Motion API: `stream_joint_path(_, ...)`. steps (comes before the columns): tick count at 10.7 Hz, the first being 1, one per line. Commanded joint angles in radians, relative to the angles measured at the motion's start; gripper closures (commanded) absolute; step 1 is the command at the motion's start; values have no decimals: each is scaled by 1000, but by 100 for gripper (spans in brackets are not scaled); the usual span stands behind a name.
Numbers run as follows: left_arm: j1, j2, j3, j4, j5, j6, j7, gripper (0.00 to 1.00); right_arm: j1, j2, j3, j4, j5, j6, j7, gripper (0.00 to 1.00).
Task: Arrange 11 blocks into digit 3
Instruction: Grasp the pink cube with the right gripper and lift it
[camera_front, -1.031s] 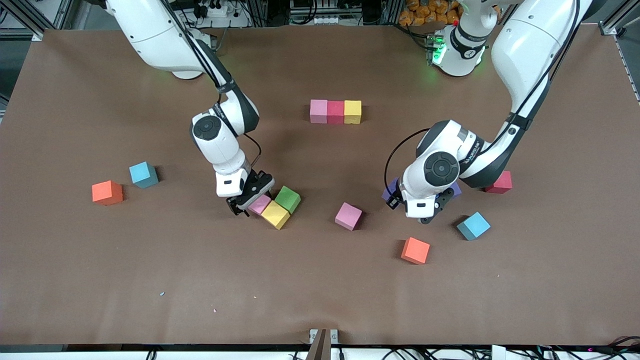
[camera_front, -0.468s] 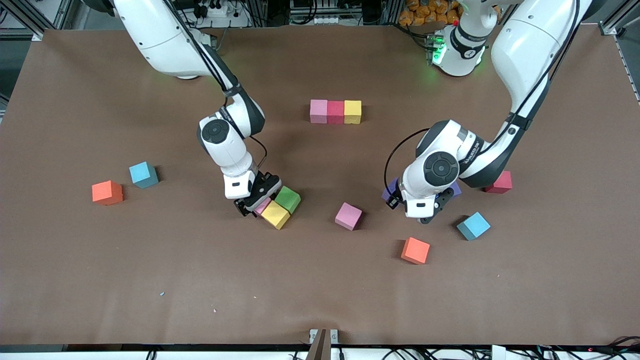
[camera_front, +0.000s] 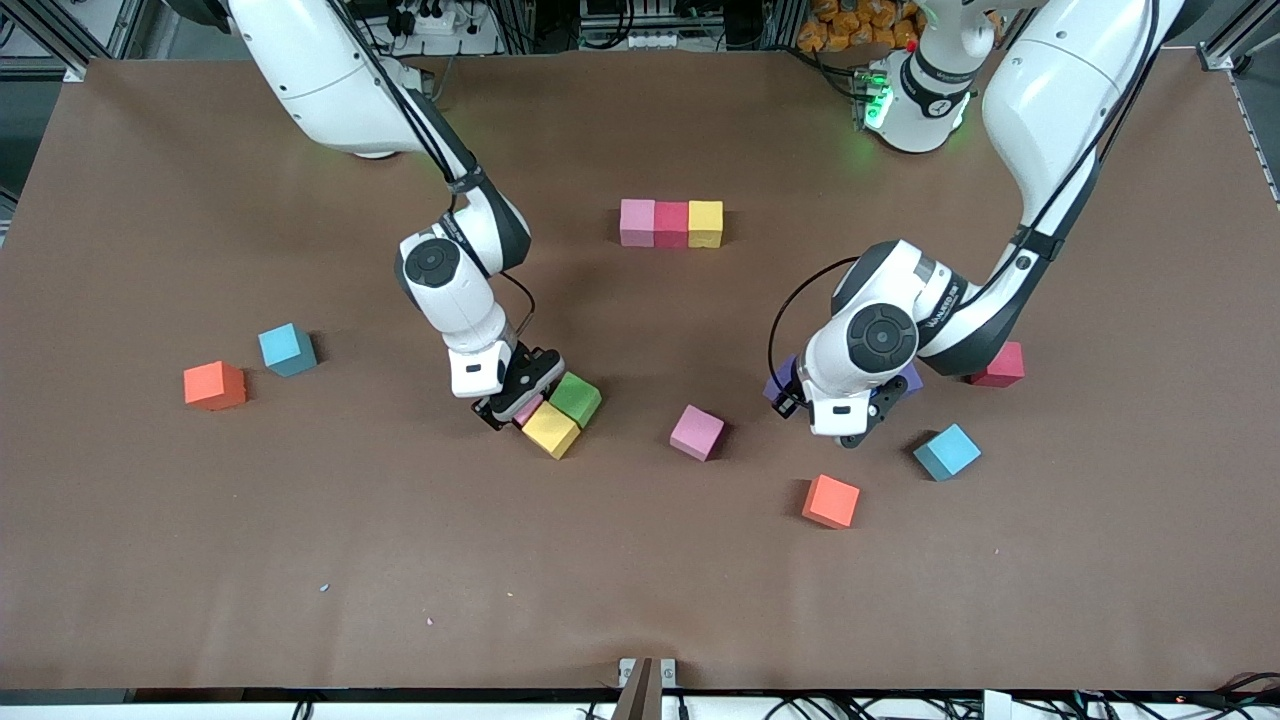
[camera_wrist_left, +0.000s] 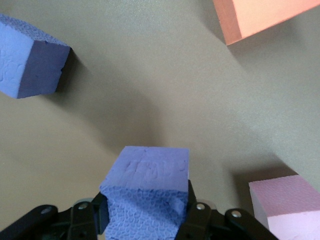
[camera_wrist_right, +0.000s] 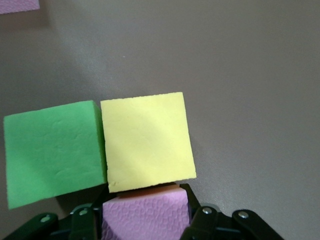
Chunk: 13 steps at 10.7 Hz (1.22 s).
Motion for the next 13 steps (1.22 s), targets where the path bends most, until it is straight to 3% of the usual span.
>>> stream_joint_path(1,-4,9,-1,16,27,-16,-1,100,8,-7,2,-12,8,-2,-17,93)
stream_joint_path(5,-4,11,-1,16,27,-16,-1,100,7,-47,14,-43,10,-30,-8,100)
stream_joint_path(9,-2,11,-1,16,27,-16,-1,100,8,-151,19,-45,19,-215,39,100)
stream_joint_path(13,5,9,-1,15,33,-16,25,100,26,-260,17,-110,19,-332,243,100)
